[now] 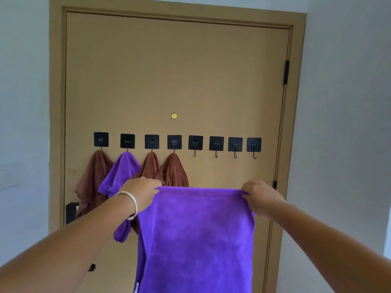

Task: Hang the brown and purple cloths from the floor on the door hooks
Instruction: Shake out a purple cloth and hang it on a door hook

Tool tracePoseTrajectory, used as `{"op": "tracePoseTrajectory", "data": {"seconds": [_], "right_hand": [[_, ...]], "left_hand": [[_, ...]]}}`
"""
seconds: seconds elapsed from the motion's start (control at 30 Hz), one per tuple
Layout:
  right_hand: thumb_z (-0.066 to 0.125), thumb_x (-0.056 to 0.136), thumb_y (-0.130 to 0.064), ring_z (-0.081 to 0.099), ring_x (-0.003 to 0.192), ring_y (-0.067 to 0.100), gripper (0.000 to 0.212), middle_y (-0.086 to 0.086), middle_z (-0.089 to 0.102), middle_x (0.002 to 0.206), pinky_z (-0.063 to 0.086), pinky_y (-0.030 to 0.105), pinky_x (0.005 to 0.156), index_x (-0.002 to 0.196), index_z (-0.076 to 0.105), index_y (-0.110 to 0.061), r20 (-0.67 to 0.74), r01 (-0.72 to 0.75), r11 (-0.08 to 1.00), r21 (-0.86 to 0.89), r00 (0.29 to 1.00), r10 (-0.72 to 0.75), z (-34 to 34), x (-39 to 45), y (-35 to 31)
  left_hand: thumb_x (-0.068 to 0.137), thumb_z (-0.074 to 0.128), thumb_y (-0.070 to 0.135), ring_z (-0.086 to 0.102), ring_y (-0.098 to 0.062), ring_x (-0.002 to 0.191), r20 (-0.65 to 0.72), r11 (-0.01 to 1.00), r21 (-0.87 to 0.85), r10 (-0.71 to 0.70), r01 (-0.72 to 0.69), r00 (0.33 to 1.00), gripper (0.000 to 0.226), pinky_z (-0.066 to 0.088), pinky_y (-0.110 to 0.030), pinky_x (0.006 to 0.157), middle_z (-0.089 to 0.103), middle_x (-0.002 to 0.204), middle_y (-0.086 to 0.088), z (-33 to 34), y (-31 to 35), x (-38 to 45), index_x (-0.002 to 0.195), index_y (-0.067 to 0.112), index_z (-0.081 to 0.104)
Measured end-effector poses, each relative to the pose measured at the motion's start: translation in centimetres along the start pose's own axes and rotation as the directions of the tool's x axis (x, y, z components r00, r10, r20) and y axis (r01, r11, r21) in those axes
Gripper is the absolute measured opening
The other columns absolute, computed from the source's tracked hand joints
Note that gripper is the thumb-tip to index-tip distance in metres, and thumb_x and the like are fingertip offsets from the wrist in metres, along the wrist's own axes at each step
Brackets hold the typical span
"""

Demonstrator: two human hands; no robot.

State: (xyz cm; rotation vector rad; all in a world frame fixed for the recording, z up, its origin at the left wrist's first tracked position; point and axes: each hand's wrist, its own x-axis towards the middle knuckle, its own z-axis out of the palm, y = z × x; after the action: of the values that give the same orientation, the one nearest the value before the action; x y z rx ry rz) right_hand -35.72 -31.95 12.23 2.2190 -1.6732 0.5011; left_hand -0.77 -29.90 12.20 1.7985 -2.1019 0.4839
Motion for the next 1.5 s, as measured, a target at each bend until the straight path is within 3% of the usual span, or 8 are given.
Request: {"op": "tracePoseTrajectory", "data": {"seconds": [0.23, 0.33, 0.4, 0.5, 0.63, 0.87, 1.0, 1.5], "right_hand": [[0.039, 0.092, -0.002, 0.056, 0.089, 0.019, 0.037, -0.002, 0.059, 0.104, 0.046, 0.027, 0.072, 0.103, 0.069, -0.02, -0.116, -0.026, 0.989, 0.143, 0.992, 0.042, 2.7, 8.2, -0.6], [0.035, 0.085, 0.007, 0.053, 0.084, 0.018, 0.043, -0.006, 0.055, 0.096, 0.048, 0.03, 0.067, 0.094, 0.06, -0.027, -0.145, 0.008, 0.987, 0.16, 0.989, 0.016, 3.1, 11.1, -0.6], [0.034, 0.076, 0.011, 0.049, 0.078, 0.019, 0.04, -0.007, 0.051, 0.086, 0.04, 0.029, 0.057, 0.081, 0.044, -0.028, -0.135, 0.066, 0.995, 0.079, 0.989, -0.055, 3.0, 12.8, -0.3], [0.037, 0.071, 0.012, 0.041, 0.082, 0.017, 0.038, -0.009, 0.053, 0.088, 0.031, 0.027, 0.058, 0.077, 0.04, -0.025, -0.048, 0.252, 0.962, -0.103, 0.965, -0.258, 2.7, 15.4, 0.3], [0.04, 0.075, 0.009, 0.042, 0.091, 0.015, 0.04, -0.011, 0.055, 0.097, 0.038, 0.028, 0.067, 0.083, 0.057, -0.027, -0.018, 0.37, 0.912, -0.176, 0.925, -0.379, 2.8, 19.2, 0.4], [0.037, 0.089, -0.009, 0.05, 0.103, 0.023, 0.051, -0.001, 0.049, 0.109, 0.037, 0.032, 0.067, 0.131, 0.049, -0.035, -0.166, 0.254, 0.951, -0.174, 0.945, -0.283, 3.4, 25.2, 0.3], [0.036, 0.092, -0.013, 0.051, 0.087, 0.025, 0.041, 0.002, 0.044, 0.098, 0.034, 0.034, 0.062, 0.13, 0.049, -0.022, -0.148, 0.186, 0.951, -0.248, 0.963, -0.227, 4.7, 26.7, -0.6], [0.047, 0.093, -0.021, 0.057, 0.101, 0.029, 0.041, 0.006, 0.051, 0.116, 0.036, 0.035, 0.065, 0.132, 0.036, -0.017, 0.036, 0.198, 0.969, -0.149, 0.98, -0.195, 13.9, 23.7, -3.9]], "left_hand": [[0.094, 0.042, 0.009, 0.054, -0.016, 0.063, -0.13, 0.992, -0.12, 0.014, -0.029, 0.991, 0.02, 0.04, -0.029, 0.054, 0.055, 0.073, 0.008, 2.1, -2.5, 7.2, 0.093, 0.028, 0.048], [0.081, 0.042, -0.009, 0.043, -0.019, 0.052, -0.178, 0.974, -0.031, 0.214, -0.223, 0.96, 0.043, 0.024, -0.028, 0.045, 0.048, 0.108, 0.015, 2.9, -3.2, 9.4, 0.091, 0.033, 0.035], [0.073, 0.042, -0.007, 0.043, -0.023, 0.059, -0.118, 0.944, 0.054, 0.329, -0.325, 0.937, 0.043, 0.022, -0.028, 0.046, 0.031, 0.135, 0.015, 3.5, -3.9, 10.9, 0.087, 0.033, 0.032], [0.067, 0.041, -0.002, 0.046, -0.023, 0.076, -0.039, 0.922, 0.153, 0.364, -0.355, 0.931, 0.035, 0.022, -0.029, 0.052, 0.046, 0.116, 0.007, 3.7, -4.5, 13.4, 0.079, 0.03, 0.034], [0.076, 0.044, -0.005, 0.052, -0.02, 0.092, -0.138, 0.952, 0.214, 0.253, -0.221, 0.957, 0.043, 0.019, -0.024, 0.054, 0.041, 0.091, 0.013, 4.3, -3.9, 16.4, 0.097, 0.031, 0.052], [0.092, 0.036, 0.02, 0.058, -0.021, 0.095, -0.241, 0.991, 0.101, 0.107, -0.085, 0.965, 0.048, 0.04, -0.031, 0.073, 0.054, 0.114, 0.007, 3.7, -2.3, 22.8, 0.135, 0.039, 0.047], [0.093, 0.038, 0.048, 0.06, -0.025, 0.095, -0.253, 0.977, 0.21, 0.082, -0.028, 0.964, 0.044, 0.036, -0.03, 0.065, 0.053, 0.109, 0.001, 5.1, -0.6, 24.8, 0.132, 0.031, 0.051], [0.093, 0.044, 0.038, 0.054, -0.029, 0.105, -0.049, 0.983, 0.174, 0.076, -0.066, 0.996, 0.031, 0.036, -0.036, 0.073, 0.048, 0.119, -0.004, 14.1, 4.6, 22.0, 0.117, 0.021, 0.056]]}}
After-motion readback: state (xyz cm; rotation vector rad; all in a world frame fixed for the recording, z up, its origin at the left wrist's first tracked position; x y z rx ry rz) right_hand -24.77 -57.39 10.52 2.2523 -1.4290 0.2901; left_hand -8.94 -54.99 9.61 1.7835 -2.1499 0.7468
